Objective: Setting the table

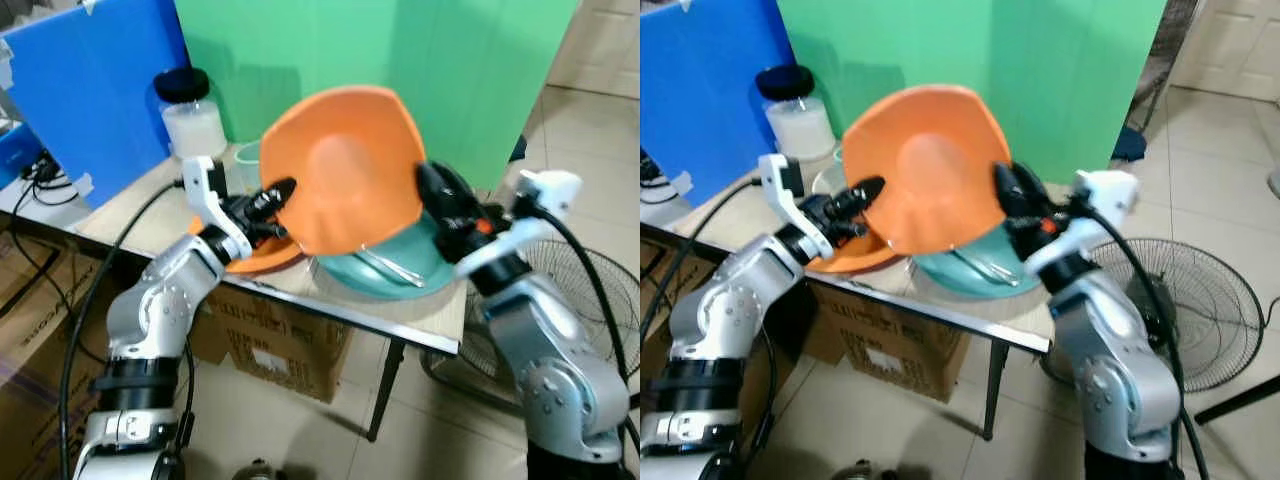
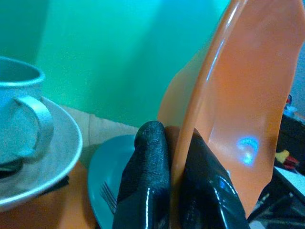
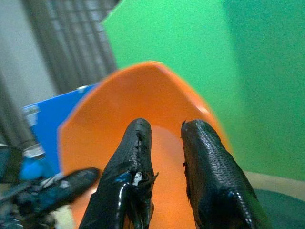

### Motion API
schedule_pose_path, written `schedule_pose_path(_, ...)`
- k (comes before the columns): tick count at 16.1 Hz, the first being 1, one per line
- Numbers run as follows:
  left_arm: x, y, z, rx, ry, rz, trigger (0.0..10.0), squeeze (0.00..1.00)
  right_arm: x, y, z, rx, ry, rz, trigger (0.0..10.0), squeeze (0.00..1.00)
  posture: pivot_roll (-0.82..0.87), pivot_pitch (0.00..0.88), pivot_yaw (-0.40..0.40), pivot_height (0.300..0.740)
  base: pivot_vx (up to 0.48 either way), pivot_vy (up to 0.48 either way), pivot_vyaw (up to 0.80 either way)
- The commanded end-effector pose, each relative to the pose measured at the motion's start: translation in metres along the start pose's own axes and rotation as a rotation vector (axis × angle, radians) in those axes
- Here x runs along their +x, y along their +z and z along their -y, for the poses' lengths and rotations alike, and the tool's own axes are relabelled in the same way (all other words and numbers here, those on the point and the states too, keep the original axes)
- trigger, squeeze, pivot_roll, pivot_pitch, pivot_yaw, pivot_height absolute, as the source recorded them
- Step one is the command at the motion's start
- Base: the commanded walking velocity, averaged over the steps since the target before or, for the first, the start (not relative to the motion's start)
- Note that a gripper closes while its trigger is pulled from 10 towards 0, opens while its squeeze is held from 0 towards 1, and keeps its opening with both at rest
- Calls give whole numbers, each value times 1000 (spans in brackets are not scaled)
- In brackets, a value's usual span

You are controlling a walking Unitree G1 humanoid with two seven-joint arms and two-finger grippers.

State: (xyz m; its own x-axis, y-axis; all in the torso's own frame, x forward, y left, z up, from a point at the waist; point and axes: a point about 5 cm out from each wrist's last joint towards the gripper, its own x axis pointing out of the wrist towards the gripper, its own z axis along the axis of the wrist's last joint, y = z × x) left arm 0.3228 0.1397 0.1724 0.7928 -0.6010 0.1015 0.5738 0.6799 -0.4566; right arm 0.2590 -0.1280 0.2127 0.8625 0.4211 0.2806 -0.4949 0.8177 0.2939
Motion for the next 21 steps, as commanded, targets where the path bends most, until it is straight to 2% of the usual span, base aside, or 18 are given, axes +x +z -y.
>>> schedule_pose_path(1,0,11,5,40,-41,42,0,0,3,0,-2,4,23,0,10000,1000,37,0,59,740,0,0,0)
schedule_pose_path(2,1,12,8,48,-60,46,0,0,8,-3,3,-97,-44,-44,10000,1000,36,0,58,740,0,0,0)
schedule_pose_path(3,1,13,9,51,-72,51,0,0,10,-8,4,-118,-65,-84,10000,933,36,0,58,740,0,0,0)
schedule_pose_path(4,2,14,11,54,-87,60,0,0,12,-10,2,-100,-36,-106,10000,0,38,0,58,740,0,0,0)
schedule_pose_path(8,0,15,10,90,-104,51,0,0,14,-14,5,-134,-61,-144,10000,0,38,0,56,740,0,0,0)
schedule_pose_path(11,-2,17,6,136,-96,34,0,0,17,-9,9,-177,-90,-115,10000,0,40,0,54,740,0,0,0)
schedule_pose_path(13,-4,20,-1,158,-69,32,0,0,15,8,18,-245,-120,-54,10000,0,39,0,57,740,0,0,0)
schedule_pose_path(15,-5,23,-2,165,-80,31,0,0,14,13,21,-299,-123,-52,10000,0,36,0,59,740,0,0,0)
schedule_pose_path(16,-4,24,-1,168,-95,29,0,0,13,14,24,-363,-129,-69,10000,0,35,0,60,740,0,0,0)
schedule_pose_path(21,-5,25,-10,193,-59,16,0,0,12,21,29,-390,-158,-36,10000,0,37,0,56,740,0,0,0)
